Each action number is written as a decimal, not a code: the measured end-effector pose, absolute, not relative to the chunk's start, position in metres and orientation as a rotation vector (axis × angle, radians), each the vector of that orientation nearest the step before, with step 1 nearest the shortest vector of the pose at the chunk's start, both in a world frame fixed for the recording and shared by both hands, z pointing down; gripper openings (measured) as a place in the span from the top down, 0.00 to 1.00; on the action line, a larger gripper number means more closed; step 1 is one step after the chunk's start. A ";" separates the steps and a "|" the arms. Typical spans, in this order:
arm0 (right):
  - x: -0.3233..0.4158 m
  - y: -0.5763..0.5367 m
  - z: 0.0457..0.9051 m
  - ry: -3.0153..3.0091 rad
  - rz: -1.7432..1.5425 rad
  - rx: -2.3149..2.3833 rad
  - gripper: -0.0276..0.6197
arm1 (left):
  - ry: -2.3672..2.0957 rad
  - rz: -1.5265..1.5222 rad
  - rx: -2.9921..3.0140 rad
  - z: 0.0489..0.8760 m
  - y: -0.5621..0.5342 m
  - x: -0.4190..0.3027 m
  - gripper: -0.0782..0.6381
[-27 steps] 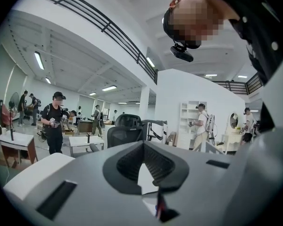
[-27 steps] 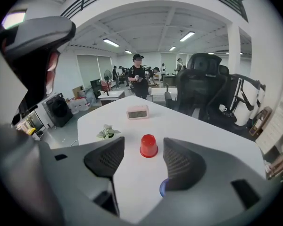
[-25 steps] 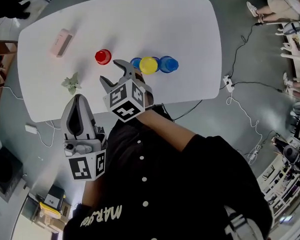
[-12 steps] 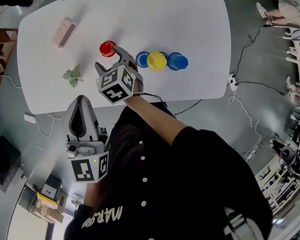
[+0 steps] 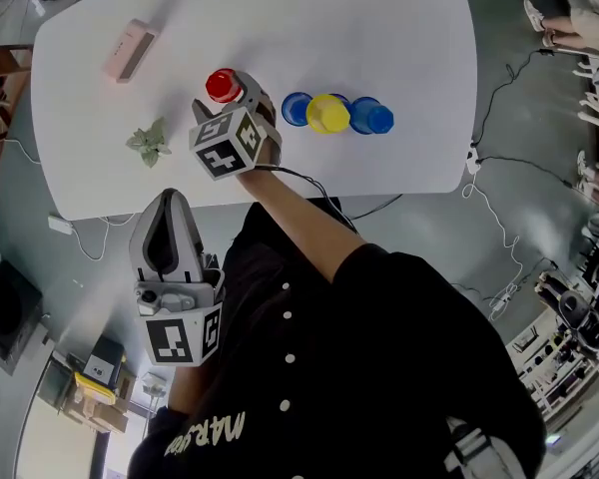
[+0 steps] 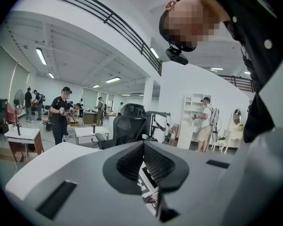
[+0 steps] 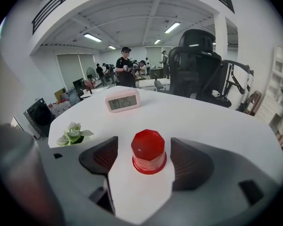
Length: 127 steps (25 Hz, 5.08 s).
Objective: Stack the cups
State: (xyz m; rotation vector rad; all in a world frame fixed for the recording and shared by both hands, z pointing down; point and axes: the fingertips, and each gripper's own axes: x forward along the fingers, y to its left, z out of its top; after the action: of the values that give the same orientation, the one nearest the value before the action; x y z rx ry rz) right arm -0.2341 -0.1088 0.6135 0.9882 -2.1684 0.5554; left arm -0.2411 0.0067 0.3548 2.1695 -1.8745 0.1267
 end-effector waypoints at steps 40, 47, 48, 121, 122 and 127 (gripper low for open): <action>-0.156 -0.037 0.420 -2.479 0.339 0.684 0.58 | -1.993 -0.153 2.396 0.260 -0.011 -0.199 0.88; -0.097 -0.058 0.395 -2.451 0.317 0.732 0.58 | -1.917 -0.188 2.411 0.260 -0.022 -0.175 0.88; -0.089 -0.062 0.395 -2.439 0.310 0.742 0.58 | -1.910 -0.200 2.404 0.260 -0.023 -0.174 0.88; 0.011 -0.067 0.366 -2.583 0.389 0.836 0.57 | -1.853 -0.148 2.463 0.258 -0.027 -0.141 0.88; 0.012 -0.068 0.355 -2.635 0.394 0.853 0.60 | -1.854 -0.150 2.467 0.258 -0.027 -0.142 0.88; 0.033 -0.074 0.300 -2.835 0.341 1.005 0.79 | -1.858 -0.160 2.500 0.252 -0.029 -0.139 0.88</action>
State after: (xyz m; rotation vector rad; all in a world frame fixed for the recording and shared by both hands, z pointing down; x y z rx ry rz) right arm 0.0329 -0.0745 0.2996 1.0051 -2.8355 0.3412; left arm -0.1393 -0.0292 0.2518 2.5004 -1.8576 -0.1605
